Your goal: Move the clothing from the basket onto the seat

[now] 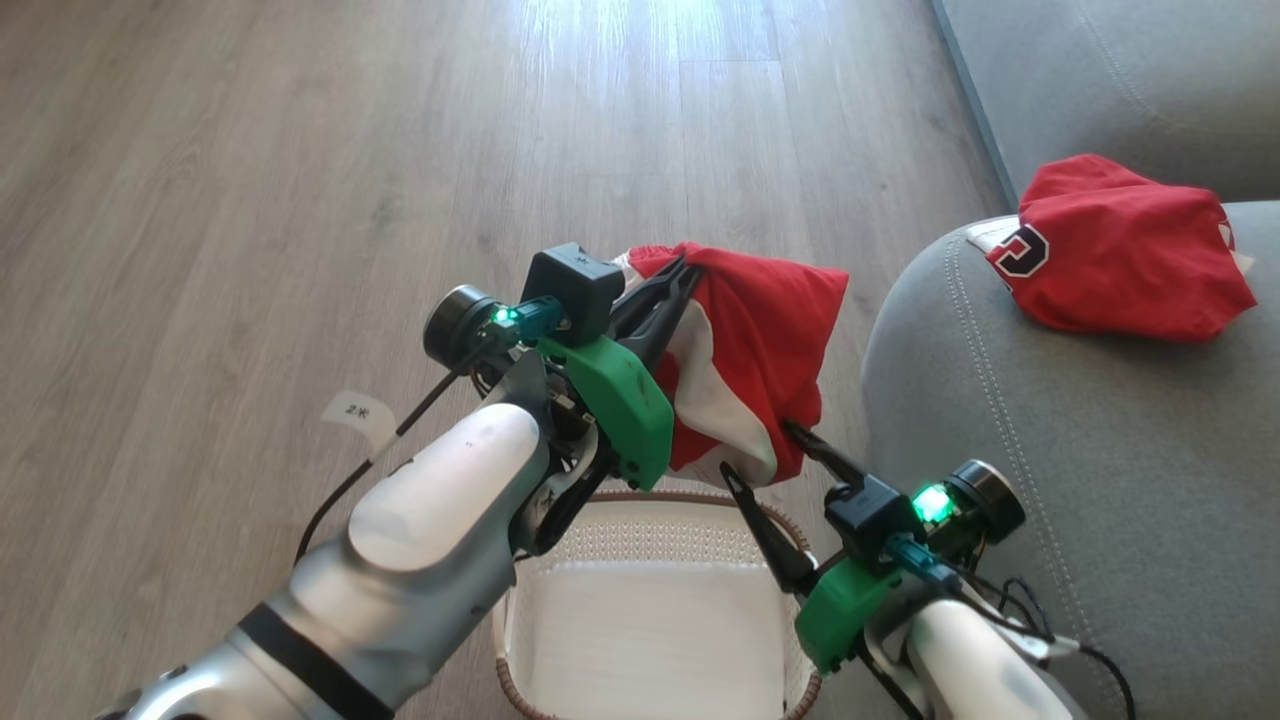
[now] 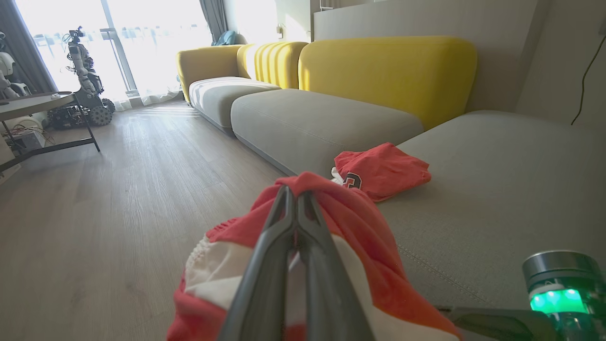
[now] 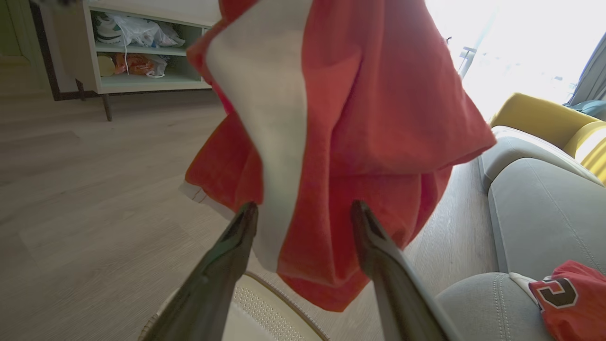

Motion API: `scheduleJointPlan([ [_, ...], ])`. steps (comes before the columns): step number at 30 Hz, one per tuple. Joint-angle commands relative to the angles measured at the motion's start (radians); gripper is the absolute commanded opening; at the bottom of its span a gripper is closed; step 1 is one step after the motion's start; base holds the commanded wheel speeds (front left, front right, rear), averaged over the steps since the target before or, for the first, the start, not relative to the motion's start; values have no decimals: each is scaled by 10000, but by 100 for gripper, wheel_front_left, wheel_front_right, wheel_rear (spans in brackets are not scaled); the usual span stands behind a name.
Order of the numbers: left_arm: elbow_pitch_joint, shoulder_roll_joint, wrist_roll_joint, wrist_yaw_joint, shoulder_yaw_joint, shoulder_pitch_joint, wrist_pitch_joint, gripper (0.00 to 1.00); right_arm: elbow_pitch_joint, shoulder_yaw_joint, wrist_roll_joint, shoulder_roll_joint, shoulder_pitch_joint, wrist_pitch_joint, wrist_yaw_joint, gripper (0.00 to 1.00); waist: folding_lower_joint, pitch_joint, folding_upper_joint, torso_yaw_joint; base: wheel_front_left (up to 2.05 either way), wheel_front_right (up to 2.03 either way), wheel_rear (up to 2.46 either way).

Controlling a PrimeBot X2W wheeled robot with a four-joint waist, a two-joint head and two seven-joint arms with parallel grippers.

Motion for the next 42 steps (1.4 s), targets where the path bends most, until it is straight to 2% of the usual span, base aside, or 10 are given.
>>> scheduleJointPlan([
  [1, -291, 75, -50, -46, 336, -658, -49, 0, -79, 209, -65, 15, -603, -174, -4, 100, 1, -4, 0, 40, 0, 0, 0],
  [8, -448, -8, -101, -49, 300, -632, -189, 0, 531, 93, 133, 15, -1209, -343, -4, 100, 1, -20, 0, 219, 0, 0, 0],
  [11, -503, 11, -125, -25, 260, -523, -208, 0, 213, 125, 412, 15, -1330, -351, -4, 45, 1, -5, 0, 282, 0, 0, 0],
  [14, -500, 76, -166, 43, 264, -378, -240, 0, -4, 108, 558, 15, -1301, -353, -4, 0, 1, 10, 0, 308, 0, 0, 0],
  [21, -356, 171, -310, 257, 398, 89, -625, 0, -352, -273, 669, 15, -1175, -354, -4, 0, 1, 28, 0, 192, 0, 0, 0],
  [23, -278, 177, -314, 313, 391, 200, -715, 36, -399, -407, 630, 15, -1161, -355, -4, 0, 1, 27, 0, 115, 0, 0, 0],
  [24, -254, 157, -327, 357, 395, 259, -755, 60, -421, -484, 617, 15, -1156, -355, -4, 0, 1, 23, 0, 75, 0, 0, 0],
  [25, -226, 142, -358, 390, 406, 328, -786, 93, -442, -557, 603, 15, -1152, -355, -4, 0, 1, 22, 0, 31, 0, 0, 0],
  [26, -197, 142, -372, 412, 403, 392, -824, 100, -465, -628, 583, 15, -1152, -355, -4, 0, 1, 24, 0, -18, 0, 0, 0],
  [42, -317, 270, -284, 413, 59, 1325, -1620, 100, -654, -1833, 331, -675, -1120, -355, -4, 0, 1, 224, 0, -1603, 0, 0, 0],
])
